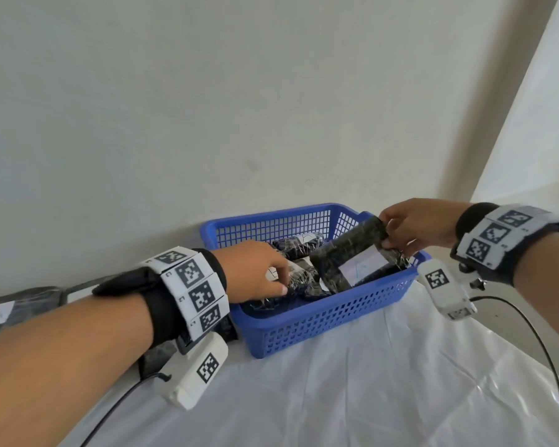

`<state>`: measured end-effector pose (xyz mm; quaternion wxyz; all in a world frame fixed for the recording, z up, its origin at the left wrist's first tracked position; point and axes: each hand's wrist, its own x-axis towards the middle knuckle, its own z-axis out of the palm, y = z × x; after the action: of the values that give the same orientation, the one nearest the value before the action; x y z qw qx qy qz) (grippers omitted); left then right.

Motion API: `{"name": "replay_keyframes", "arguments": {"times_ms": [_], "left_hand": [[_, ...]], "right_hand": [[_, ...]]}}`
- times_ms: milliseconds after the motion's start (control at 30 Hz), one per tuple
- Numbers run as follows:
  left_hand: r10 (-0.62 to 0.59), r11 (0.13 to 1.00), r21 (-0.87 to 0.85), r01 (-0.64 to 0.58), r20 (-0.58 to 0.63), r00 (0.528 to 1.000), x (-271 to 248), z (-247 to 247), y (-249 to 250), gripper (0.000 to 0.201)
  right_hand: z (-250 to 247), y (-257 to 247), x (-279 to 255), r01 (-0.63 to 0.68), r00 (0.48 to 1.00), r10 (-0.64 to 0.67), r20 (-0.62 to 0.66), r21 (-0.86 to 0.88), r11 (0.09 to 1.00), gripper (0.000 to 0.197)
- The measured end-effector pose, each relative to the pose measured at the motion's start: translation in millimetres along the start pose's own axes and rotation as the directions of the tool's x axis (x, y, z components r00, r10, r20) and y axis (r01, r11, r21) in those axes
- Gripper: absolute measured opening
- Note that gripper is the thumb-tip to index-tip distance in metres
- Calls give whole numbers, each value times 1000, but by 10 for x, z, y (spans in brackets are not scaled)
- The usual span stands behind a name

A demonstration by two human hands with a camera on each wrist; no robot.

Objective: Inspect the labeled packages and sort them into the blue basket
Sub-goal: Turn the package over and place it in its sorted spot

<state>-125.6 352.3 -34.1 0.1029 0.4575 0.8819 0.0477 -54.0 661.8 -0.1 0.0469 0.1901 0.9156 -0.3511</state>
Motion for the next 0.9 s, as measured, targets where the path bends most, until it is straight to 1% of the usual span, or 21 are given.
{"name": "replay_keyframes", "arguments": {"times_ms": [67,133,233,267,300,333,367,433,500,567,600,667,733,767,833,900], "left_hand": [[-23,999,22,24,-25,999,13,30,-16,29],[-60,997,47,62,-48,997,33,69,-14,32],[-92,994,54,95,-57,994,64,94,2,32],[-96,994,47,98,-54,994,74,81,8,32],[-97,994,37,99,-49,994,89,63,12,32],[-98,995,29,99,-40,994,107,42,13,32],[-100,995,25,100,-31,995,127,23,17,33],[-103,994,36,104,-28,994,168,18,8,34],[-106,992,59,108,-43,993,188,54,-15,32],[-109,991,73,114,-69,992,191,105,-35,31],[-110,990,78,116,-79,991,190,121,-43,32],[-117,989,78,124,-97,988,191,139,-49,35],[-123,988,75,132,-119,985,193,151,-48,37],[-124,988,75,134,-128,984,192,159,-50,37],[-128,987,73,140,-144,981,191,172,-57,37],[-131,987,72,144,-153,979,188,179,-58,36]], "right_hand": [[81,-57,33,40,999,-42,-10,-187,982,17],[138,-67,80,33,993,-68,-98,-321,946,15],[181,-37,124,12,951,-127,-282,-377,926,16],[169,-12,151,14,936,-143,-321,-373,928,16],[145,3,167,12,934,-134,-331,-346,938,17],[114,16,183,13,944,-109,-312,-292,956,17],[88,18,174,15,963,-75,-258,-228,974,18],[41,33,150,-6,996,-7,-92,-135,991,20],[25,37,133,-56,997,61,36,-114,992,22],[54,7,136,-91,991,108,77,-195,977,22],[82,-20,157,-92,990,118,81,-268,959,25],[172,-117,153,-82,988,131,81,-443,893,34],[245,-193,160,-70,986,138,89,-529,846,58],[293,-238,144,-51,985,137,107,-573,818,64],[436,-341,77,-10,980,146,134,-701,713,66],[608,-369,53,42,978,153,145,-845,533,65]]}}
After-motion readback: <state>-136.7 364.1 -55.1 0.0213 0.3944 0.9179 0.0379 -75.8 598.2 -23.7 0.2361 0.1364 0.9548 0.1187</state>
